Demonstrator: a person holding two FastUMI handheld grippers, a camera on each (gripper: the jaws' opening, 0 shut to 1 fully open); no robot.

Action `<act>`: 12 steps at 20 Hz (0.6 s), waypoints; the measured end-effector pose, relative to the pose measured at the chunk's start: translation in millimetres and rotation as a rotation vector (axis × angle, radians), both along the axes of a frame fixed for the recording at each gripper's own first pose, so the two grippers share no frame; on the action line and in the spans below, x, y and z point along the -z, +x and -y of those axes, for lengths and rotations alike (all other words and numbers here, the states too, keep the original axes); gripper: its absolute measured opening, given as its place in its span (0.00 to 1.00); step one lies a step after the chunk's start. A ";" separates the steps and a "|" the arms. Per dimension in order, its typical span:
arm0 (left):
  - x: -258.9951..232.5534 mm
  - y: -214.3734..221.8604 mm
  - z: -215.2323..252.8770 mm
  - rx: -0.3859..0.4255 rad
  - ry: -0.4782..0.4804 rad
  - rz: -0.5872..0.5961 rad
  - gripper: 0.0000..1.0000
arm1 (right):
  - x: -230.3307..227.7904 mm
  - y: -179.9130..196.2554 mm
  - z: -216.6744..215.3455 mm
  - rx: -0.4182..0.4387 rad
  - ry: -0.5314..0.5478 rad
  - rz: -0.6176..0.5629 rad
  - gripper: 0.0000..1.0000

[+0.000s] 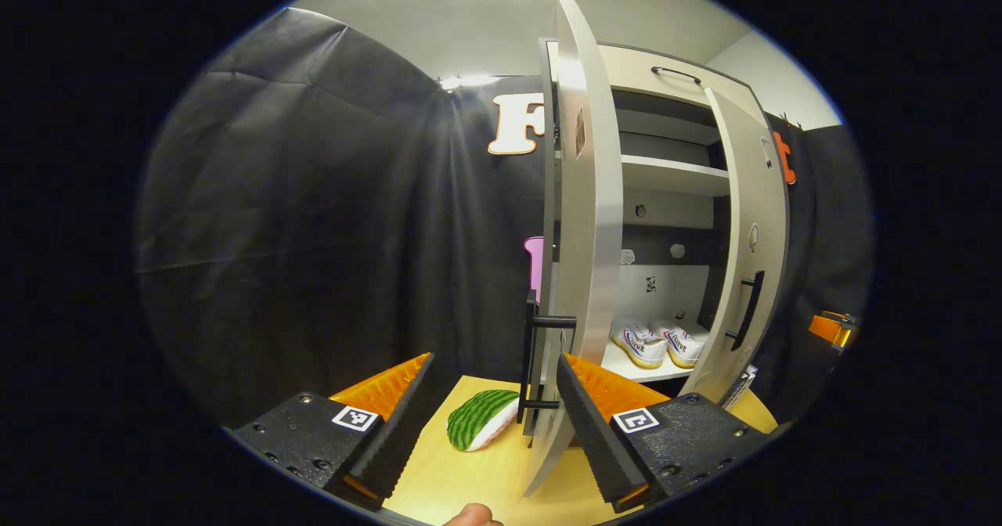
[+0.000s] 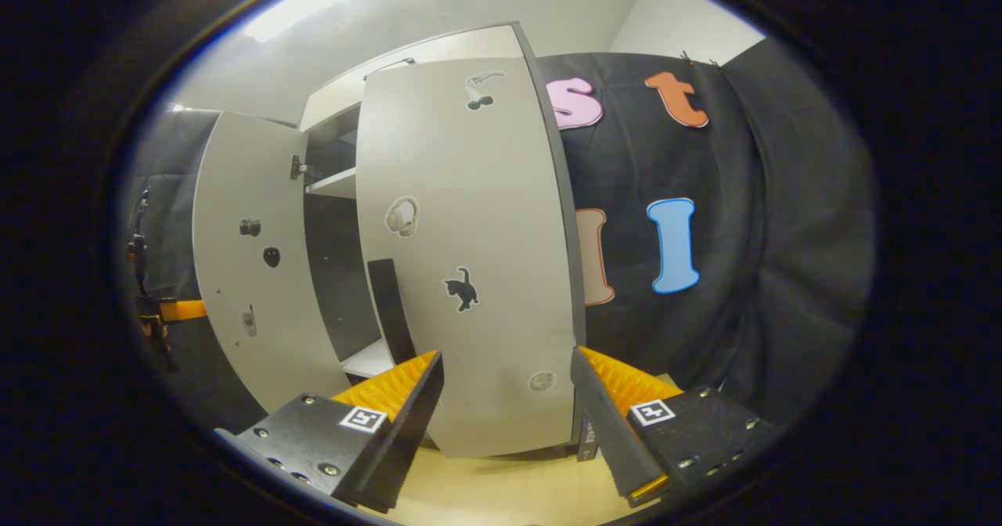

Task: Grab one shoe with the right hand and put it into the shoe cabinet, grab the other shoe with the left hand and put it into the shoe cabinet; then close the right door with the right hand and the left door with the left hand.

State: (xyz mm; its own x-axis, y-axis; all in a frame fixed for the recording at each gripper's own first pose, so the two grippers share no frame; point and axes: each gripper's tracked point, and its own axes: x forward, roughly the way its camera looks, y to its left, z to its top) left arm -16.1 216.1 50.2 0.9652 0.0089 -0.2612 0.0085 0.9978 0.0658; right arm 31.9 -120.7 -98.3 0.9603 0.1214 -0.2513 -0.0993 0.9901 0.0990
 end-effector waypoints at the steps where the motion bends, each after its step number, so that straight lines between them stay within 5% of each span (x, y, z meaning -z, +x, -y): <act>1: -0.3 -0.2 5.1 0.018 -0.008 -0.001 0.93 | -1.7 -2.6 2.3 0.002 -0.002 0.007 0.97; 12: 4.5 7.7 37.1 0.132 -0.047 0.000 0.93 | -14.2 -25.6 28.5 0.047 -0.057 0.024 0.97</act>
State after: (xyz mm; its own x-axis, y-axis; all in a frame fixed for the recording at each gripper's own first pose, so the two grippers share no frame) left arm -8.5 179.0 45.7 0.9573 -0.1299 -0.2584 0.1395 0.9900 0.0194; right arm 6.3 -149.2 -84.1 0.9704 0.0619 -0.2336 -0.0540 0.9977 0.0401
